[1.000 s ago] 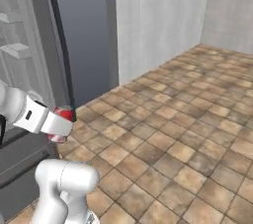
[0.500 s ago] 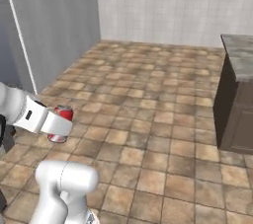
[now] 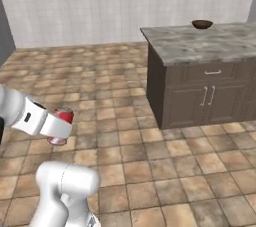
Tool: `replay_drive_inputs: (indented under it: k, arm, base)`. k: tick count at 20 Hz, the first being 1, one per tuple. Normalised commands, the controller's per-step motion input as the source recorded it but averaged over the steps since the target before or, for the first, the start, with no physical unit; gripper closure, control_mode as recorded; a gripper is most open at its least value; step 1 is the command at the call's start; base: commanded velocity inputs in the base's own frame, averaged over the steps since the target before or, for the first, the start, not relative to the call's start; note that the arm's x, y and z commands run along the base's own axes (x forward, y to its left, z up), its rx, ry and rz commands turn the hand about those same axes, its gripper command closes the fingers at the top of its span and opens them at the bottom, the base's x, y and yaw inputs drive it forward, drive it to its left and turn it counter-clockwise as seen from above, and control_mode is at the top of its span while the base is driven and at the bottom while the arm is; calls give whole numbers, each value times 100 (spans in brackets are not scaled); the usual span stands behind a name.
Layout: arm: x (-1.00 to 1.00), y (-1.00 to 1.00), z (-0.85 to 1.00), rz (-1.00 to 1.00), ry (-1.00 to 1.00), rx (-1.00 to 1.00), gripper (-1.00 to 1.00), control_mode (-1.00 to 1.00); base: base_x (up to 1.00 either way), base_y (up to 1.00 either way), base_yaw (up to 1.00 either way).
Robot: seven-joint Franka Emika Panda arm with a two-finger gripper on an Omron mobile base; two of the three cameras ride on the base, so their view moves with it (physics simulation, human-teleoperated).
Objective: Open the fridge, grab two sodas, and place both sodas inside the bowl with ice on the dining counter.
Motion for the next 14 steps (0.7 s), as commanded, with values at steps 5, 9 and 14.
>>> replay_drive_inputs:
  k: [5,9,14]
  arm:
    - [0,0,0,0,0,0,100,100]
    - [0,0,0,0,0,0,100,100]
    - [0,0,0,0,0,0,100,100]
  base:
    - [76,79,-32]
    - [93,91,-21]
    - [100,61,-4]
